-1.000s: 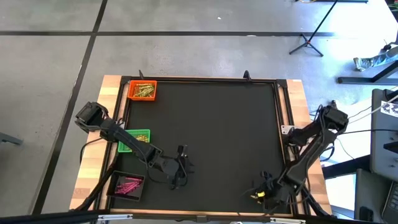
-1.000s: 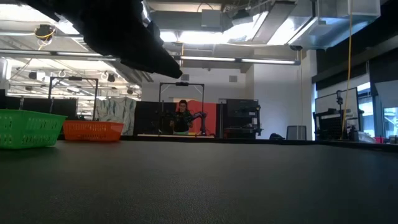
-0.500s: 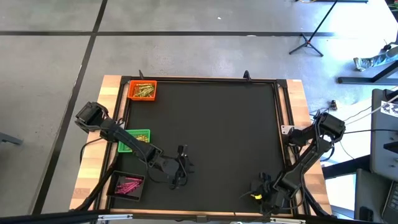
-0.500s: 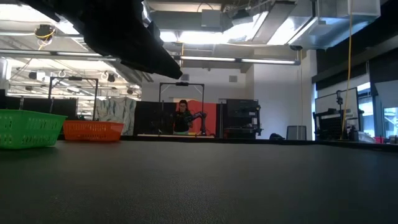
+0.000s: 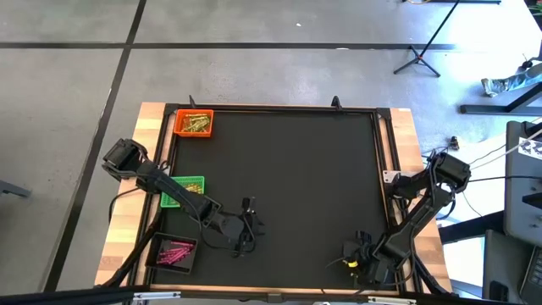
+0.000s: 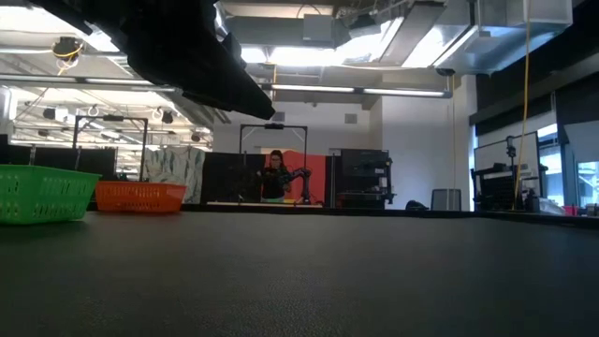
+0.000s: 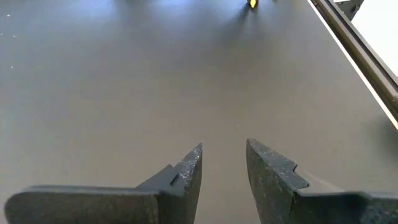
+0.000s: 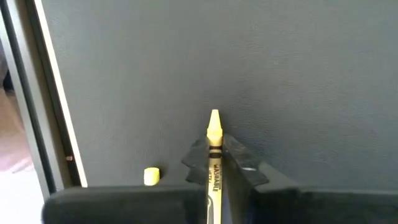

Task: Sort crayons
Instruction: Put the yellow crayon into the green bin

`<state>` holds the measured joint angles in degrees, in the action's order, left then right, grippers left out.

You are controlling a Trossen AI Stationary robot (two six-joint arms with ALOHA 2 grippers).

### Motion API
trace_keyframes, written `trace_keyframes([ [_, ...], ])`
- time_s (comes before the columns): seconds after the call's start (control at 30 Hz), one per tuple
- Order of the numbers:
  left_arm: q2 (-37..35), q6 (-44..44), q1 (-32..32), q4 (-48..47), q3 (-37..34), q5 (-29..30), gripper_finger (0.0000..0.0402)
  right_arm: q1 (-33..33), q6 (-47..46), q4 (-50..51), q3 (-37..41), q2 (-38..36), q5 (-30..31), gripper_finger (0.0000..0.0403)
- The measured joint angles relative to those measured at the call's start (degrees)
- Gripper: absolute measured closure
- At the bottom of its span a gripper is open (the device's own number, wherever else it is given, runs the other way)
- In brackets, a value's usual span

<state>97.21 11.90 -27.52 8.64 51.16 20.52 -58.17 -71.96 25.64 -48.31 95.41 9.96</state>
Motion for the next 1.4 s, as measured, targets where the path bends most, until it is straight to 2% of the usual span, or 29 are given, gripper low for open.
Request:
trace_keyframes([
  [0.13, 0.0, -0.3, 0.0, 0.0, 0.0, 0.0, 0.0294, 0.0, 0.0, 0.2, 0.0, 0.0, 0.1, 0.0395],
  [0.3, 0.0, -0.3, 0.0, 0.0, 0.0, 0.0, 0.0294, 0.0, 1.5, 0.1, 0.0, -0.1, -0.2, 0.038],
  [0.57, 0.0, -0.5, 0.0, 0.0, 0.0, 0.0, 0.0294, 0.1, 4.9, 1.6, 0.4, -3.0, -0.5, 0.0393],
  [0.73, 0.0, -0.5, 0.0, 0.0, 0.0, 0.0, 0.0294, 0.1, 5.3, 2.9, 0.4, -6.2, 1.8, 0.0388],
  [0.93, -0.1, -0.4, 0.5, 0.6, 0.0, 4.5, 0.0291, 0.1, 8.0, 4.8, 0.2, -10.6, 9.1, 0.0388],
  [1.13, -0.1, 0.9, 1.7, 1.9, 0.0, 4.5, 0.0252, 1.0, 14.0, 4.6, 0.2, -12.9, 23.4, 0.0387],
  [1.27, -0.1, 3.0, 2.3, 5.1, 0.0, 5.4, 0.023, 4.8, 15.8, 4.2, 0.2, -12.6, 24.6, 0.0387],
  [1.4, 0.2, 1.2, 2.2, 6.7, 0.0, 5.8, 0.0228, 9.0, 21.4, 3.4, 0.2, -12.3, 26.9, 0.0387],
])
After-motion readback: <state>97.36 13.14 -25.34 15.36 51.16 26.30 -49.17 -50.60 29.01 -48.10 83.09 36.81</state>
